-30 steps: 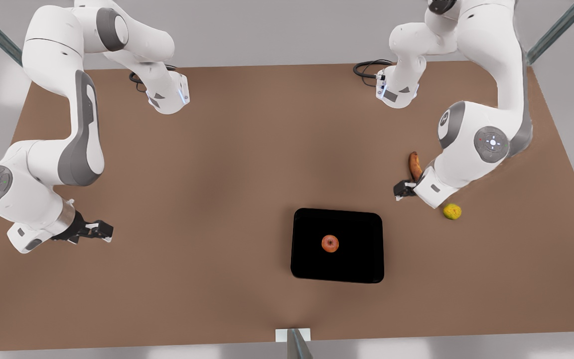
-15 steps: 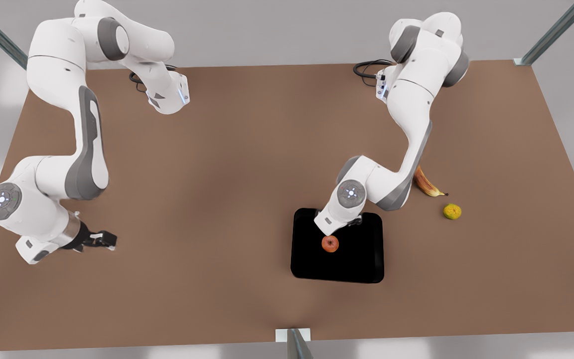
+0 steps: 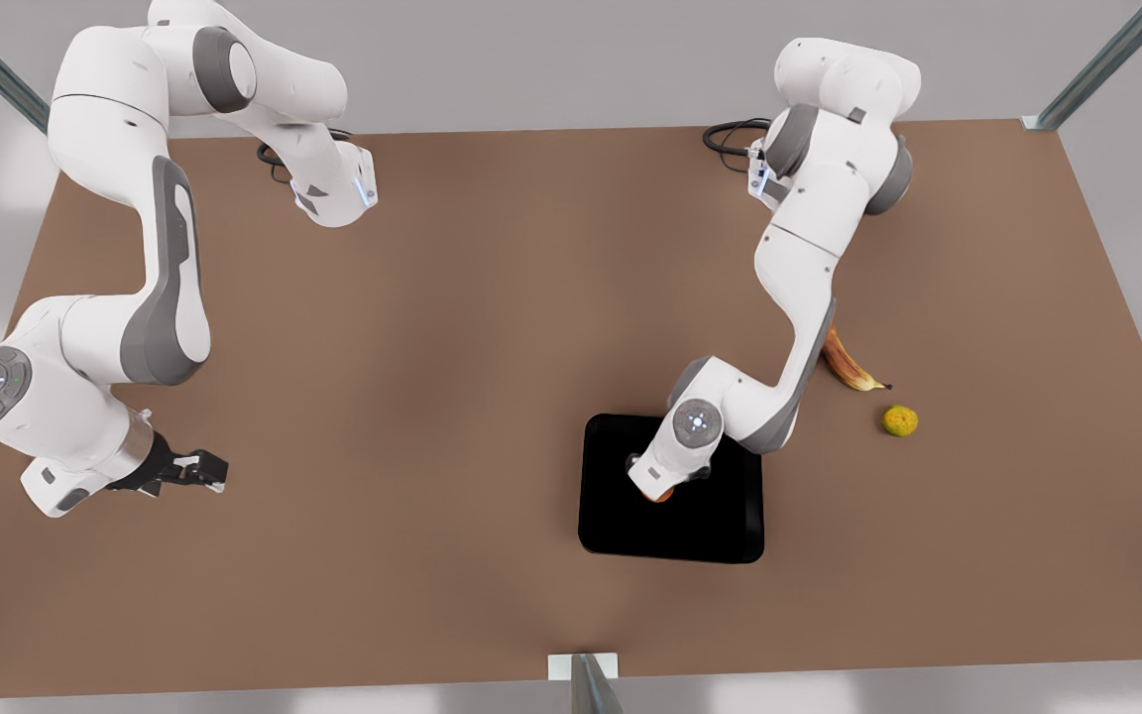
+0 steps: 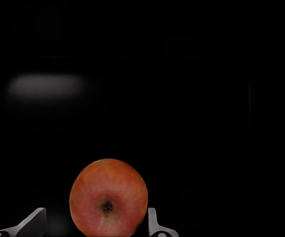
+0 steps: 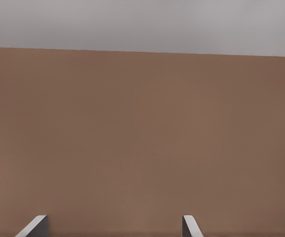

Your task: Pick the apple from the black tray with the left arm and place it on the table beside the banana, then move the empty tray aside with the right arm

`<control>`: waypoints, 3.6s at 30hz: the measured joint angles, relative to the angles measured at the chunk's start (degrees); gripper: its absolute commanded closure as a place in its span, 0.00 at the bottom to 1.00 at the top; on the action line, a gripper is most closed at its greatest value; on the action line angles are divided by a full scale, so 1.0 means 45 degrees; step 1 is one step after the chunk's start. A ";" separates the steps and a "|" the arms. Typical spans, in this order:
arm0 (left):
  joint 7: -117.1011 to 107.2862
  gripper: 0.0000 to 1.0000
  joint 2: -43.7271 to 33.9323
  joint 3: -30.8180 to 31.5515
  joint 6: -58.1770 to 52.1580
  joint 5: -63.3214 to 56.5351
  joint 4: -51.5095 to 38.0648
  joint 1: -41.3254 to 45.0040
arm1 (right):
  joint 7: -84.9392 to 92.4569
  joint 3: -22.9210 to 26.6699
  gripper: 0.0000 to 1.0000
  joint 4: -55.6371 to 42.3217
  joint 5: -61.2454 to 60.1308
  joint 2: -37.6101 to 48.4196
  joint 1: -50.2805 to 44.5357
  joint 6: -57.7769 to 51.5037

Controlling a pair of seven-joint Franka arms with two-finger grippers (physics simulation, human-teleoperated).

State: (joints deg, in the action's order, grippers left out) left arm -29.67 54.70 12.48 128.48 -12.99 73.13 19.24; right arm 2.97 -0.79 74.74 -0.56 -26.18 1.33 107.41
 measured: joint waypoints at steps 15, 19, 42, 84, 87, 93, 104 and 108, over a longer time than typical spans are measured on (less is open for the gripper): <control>-0.0053 0.33 -0.0382 -0.0091 0.0427 -0.0242 -0.0123 -0.0080 | 0.0023 -0.0001 0.00 0.0000 0.0006 -0.0020 0.0008 -0.0013; 0.0690 0.32 -0.1816 -0.0012 -0.1828 -0.0179 -0.0782 -0.1828 | 0.0003 -0.0153 0.00 -0.0008 0.0004 0.0082 0.0007 -0.0097; 0.6747 0.00 -0.7775 0.1757 -0.5053 0.0764 0.1725 -0.7395 | -1.1699 -0.2671 0.00 -0.0505 0.1560 -0.2515 -0.6968 0.3138; 0.6301 0.00 -0.8743 -0.3403 -0.5907 0.2734 0.3358 -0.4183 | -1.3612 -0.2930 0.04 -0.2847 0.2123 -0.7934 -0.6937 0.6937; 0.6288 0.00 -0.8743 -0.3404 -0.5908 0.2720 0.3362 -0.4179 | -1.3332 -0.3115 0.34 -0.2849 0.2058 -0.8011 -0.6922 0.6953; 0.6267 0.00 -0.8744 -0.3403 -0.5909 0.2698 0.3358 -0.4180 | -1.2924 -0.3553 0.61 -0.2847 0.1994 -0.8031 -0.6825 0.6941; 0.6239 0.00 -0.8743 -0.3399 -0.5909 0.2683 0.3351 -0.4178 | -1.2383 -0.4309 0.81 -0.2832 0.1991 -0.7431 -0.6608 0.6713; 0.6227 0.00 -0.8732 -0.3364 -0.5903 0.2682 0.3271 -0.4141 | -1.2119 -0.4388 0.81 -0.2806 0.2013 -0.6628 -0.6508 0.5805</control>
State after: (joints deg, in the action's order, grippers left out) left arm -1.65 15.41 -2.66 101.91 -0.92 87.85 0.61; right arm -51.56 -20.54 62.11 8.50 -56.00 -27.95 133.53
